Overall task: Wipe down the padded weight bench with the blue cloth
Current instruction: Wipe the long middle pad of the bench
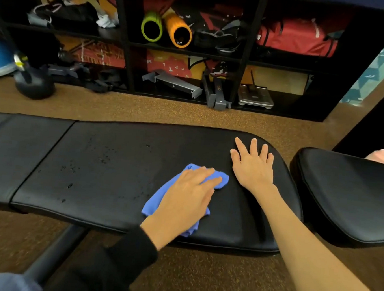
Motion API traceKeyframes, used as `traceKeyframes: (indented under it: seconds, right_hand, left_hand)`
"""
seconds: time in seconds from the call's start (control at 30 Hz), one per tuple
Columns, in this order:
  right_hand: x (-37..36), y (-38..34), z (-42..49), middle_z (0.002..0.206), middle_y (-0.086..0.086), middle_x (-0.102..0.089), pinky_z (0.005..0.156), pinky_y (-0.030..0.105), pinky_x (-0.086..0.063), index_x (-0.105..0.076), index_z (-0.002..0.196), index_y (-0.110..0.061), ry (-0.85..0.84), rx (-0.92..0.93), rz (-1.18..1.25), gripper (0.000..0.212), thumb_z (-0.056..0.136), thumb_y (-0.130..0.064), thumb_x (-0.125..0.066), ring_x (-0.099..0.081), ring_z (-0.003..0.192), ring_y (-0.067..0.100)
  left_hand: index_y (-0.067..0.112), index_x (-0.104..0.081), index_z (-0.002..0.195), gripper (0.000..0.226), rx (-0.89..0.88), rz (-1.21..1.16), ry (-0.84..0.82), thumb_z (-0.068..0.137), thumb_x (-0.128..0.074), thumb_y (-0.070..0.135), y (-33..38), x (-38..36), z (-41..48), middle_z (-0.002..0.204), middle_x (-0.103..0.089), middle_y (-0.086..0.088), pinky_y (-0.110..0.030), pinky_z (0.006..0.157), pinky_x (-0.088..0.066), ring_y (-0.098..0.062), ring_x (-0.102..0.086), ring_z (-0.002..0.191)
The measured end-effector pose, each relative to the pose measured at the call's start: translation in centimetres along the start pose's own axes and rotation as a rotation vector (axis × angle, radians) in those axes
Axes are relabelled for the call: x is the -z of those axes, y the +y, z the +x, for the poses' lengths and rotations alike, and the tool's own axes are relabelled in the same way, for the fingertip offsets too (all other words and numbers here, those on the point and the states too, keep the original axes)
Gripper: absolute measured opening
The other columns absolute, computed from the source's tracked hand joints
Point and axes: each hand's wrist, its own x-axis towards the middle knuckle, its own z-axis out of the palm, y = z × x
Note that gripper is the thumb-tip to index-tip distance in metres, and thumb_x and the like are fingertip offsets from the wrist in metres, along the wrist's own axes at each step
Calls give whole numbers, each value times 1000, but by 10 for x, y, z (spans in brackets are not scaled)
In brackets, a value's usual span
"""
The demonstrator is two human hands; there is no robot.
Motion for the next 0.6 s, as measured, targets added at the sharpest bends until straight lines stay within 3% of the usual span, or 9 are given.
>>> traceKeyframes:
  seconds: [0.1, 0.17, 0.3, 0.47, 0.6]
  right_hand:
    - [-2, 0, 0, 160, 10, -2, 117, 52, 0, -6, 150, -37, 2, 0, -10, 53, 99, -49, -13, 5, 145, 39]
    - [-2, 0, 0, 160, 10, -2, 117, 51, 0, -6, 150, -37, 6, 0, -13, 52, 99, -48, -13, 5, 145, 38]
    - [-2, 0, 0, 160, 9, -3, 117, 50, -1, -7, 150, -37, 11, -2, -19, 52, 99, -49, -12, 5, 145, 37]
    - [-1, 0, 1, 160, 8, -3, 117, 50, -1, -7, 150, -39, 10, -4, -16, 53, 99, -51, -12, 5, 146, 36]
    - [-1, -1, 0, 160, 8, -4, 117, 50, -2, -8, 150, -38, 17, -2, -16, 52, 99, -49, -14, 4, 146, 36]
  left_hand:
    - [16, -73, 106, 30, -16, -84, 66, 81, -57, 13, -8, 1, 8, 112, -70, -3, -29, 88, -42, -18, -66, 103]
    - [12, -71, 111, 30, 7, -151, 27, 84, -58, 9, -17, -4, 25, 114, -69, -7, -35, 89, -49, -22, -64, 107]
    - [12, -63, 125, 34, 60, -190, -52, 94, -49, 10, -35, -16, 64, 128, -61, -10, -43, 97, -43, -25, -56, 120]
    - [29, -48, 138, 40, 210, -59, -104, 101, -34, 34, -38, -25, 80, 142, -45, 0, -43, 112, -22, -17, -35, 135]
    - [23, -52, 135, 58, 179, -107, -102, 93, -16, 41, -10, -16, 52, 144, -45, -5, -45, 112, -24, -26, -33, 139]
